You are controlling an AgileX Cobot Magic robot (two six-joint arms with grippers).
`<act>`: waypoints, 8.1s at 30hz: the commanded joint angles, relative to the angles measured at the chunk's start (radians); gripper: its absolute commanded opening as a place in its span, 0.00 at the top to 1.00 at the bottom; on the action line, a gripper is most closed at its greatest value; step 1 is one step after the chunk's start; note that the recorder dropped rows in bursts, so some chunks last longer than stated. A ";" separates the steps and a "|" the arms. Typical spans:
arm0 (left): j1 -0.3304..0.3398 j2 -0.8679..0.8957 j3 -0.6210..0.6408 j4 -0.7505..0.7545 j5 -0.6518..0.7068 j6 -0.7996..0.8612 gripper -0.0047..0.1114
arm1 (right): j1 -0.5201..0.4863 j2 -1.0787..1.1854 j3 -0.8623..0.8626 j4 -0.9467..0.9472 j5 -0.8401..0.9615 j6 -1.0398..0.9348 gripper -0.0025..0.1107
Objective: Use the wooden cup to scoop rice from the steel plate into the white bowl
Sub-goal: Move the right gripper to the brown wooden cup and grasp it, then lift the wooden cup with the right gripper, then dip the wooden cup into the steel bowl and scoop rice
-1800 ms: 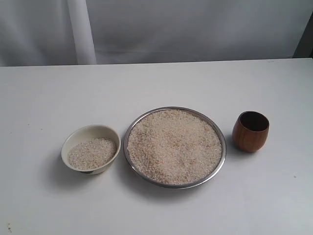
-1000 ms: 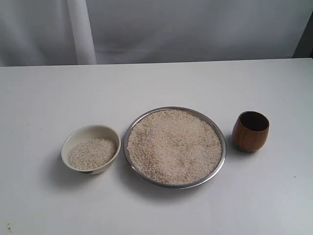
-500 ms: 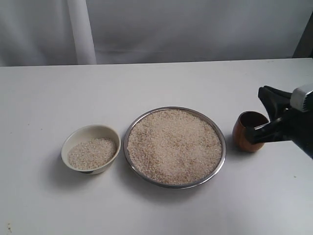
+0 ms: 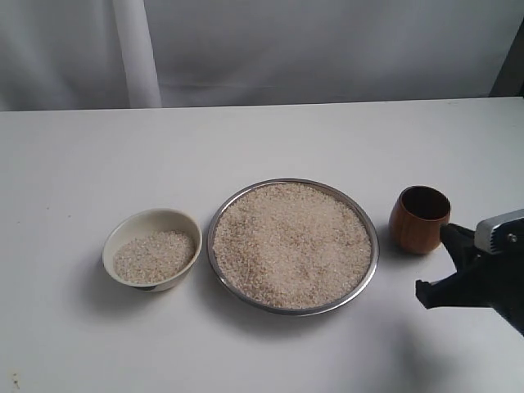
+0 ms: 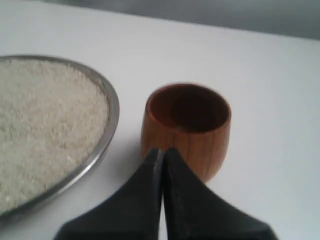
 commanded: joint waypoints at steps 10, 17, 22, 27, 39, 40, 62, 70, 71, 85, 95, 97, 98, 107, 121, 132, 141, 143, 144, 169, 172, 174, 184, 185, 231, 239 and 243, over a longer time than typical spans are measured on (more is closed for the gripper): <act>-0.004 -0.002 -0.008 -0.005 -0.007 -0.002 0.96 | -0.001 0.069 0.007 0.024 0.069 0.002 0.90; -0.004 -0.002 -0.008 -0.005 -0.007 -0.002 0.96 | -0.001 0.069 0.007 0.050 0.046 -0.004 0.10; -0.004 -0.002 -0.008 -0.005 -0.007 -0.002 0.96 | -0.001 0.069 0.007 0.050 0.046 -0.002 0.05; -0.004 -0.002 -0.008 -0.005 -0.007 -0.002 0.96 | -0.001 0.069 0.007 0.053 0.016 0.027 0.05; -0.004 -0.002 -0.008 -0.005 -0.007 -0.002 0.96 | -0.001 0.101 -0.062 0.061 -0.106 0.052 0.05; -0.004 -0.002 -0.008 -0.005 -0.007 -0.002 0.96 | -0.001 0.117 -0.079 0.061 -0.111 0.052 0.05; -0.004 -0.002 -0.008 -0.005 -0.007 -0.002 0.96 | -0.001 0.417 -0.242 0.099 -0.196 0.052 0.05; -0.004 -0.002 -0.008 -0.005 -0.007 -0.002 0.96 | -0.001 0.486 -0.302 0.114 -0.196 0.052 0.05; -0.004 -0.002 -0.008 -0.005 -0.007 -0.002 0.96 | -0.001 0.492 -0.308 0.117 -0.196 0.052 0.05; -0.004 -0.002 -0.008 -0.005 -0.007 -0.002 0.96 | -0.001 0.546 -0.377 0.131 -0.196 0.052 0.05; -0.004 -0.002 -0.008 -0.005 -0.007 -0.002 0.96 | -0.001 0.546 -0.377 0.136 -0.196 0.052 0.10; -0.004 -0.002 -0.008 -0.005 -0.007 -0.002 0.96 | -0.001 0.546 -0.377 0.135 -0.196 0.052 0.10; -0.004 -0.002 -0.008 -0.005 -0.007 -0.002 0.96 | -0.001 0.546 -0.377 0.135 -0.196 0.052 0.10; -0.004 -0.002 -0.008 -0.005 -0.007 -0.002 0.96 | -0.001 0.546 -0.377 0.158 -0.196 0.052 0.10; -0.004 -0.002 -0.008 -0.005 -0.007 -0.002 0.96 | -0.001 0.546 -0.372 0.176 -0.196 0.052 0.16; -0.004 -0.002 -0.008 -0.005 -0.007 -0.002 0.96 | -0.001 0.546 -0.372 0.176 -0.179 0.052 0.53; -0.004 -0.002 -0.008 -0.005 -0.007 -0.002 0.96 | -0.001 0.544 -0.372 0.136 -0.125 0.027 0.84; -0.004 -0.002 -0.008 -0.005 -0.007 -0.002 0.96 | -0.001 0.512 -0.372 0.120 -0.105 0.027 0.93; -0.004 -0.002 -0.008 -0.005 -0.007 -0.002 0.96 | -0.001 0.489 -0.372 0.116 -0.083 0.027 0.96; -0.004 -0.002 -0.008 -0.005 -0.007 -0.002 0.96 | 0.404 -0.023 -1.150 -0.824 1.861 -0.251 0.98; -0.004 -0.002 -0.008 -0.005 -0.007 -0.002 0.96 | 0.455 0.022 -1.192 -0.891 1.896 -0.327 0.98; -0.004 -0.002 -0.008 -0.005 -0.007 -0.002 0.96 | 0.474 0.059 -1.201 -0.918 1.896 -0.376 0.98; -0.004 -0.002 -0.008 -0.005 -0.007 -0.002 0.96 | 0.489 0.291 -1.203 -1.112 1.954 -0.396 0.98; -0.004 -0.002 -0.008 -0.005 -0.007 -0.002 0.96 | 0.489 0.318 -1.203 -1.132 1.964 -0.396 0.98; -0.004 -0.002 -0.008 -0.005 -0.007 -0.002 0.96 | 0.521 0.572 -1.203 -1.205 1.907 -0.394 0.98; -0.004 -0.002 -0.008 -0.005 -0.007 -0.002 0.96 | 0.547 0.572 -1.203 -1.125 1.855 -0.394 0.98; -0.004 -0.002 -0.008 -0.005 -0.007 -0.002 0.96 | 0.549 0.572 -1.203 -1.093 1.840 -0.396 0.98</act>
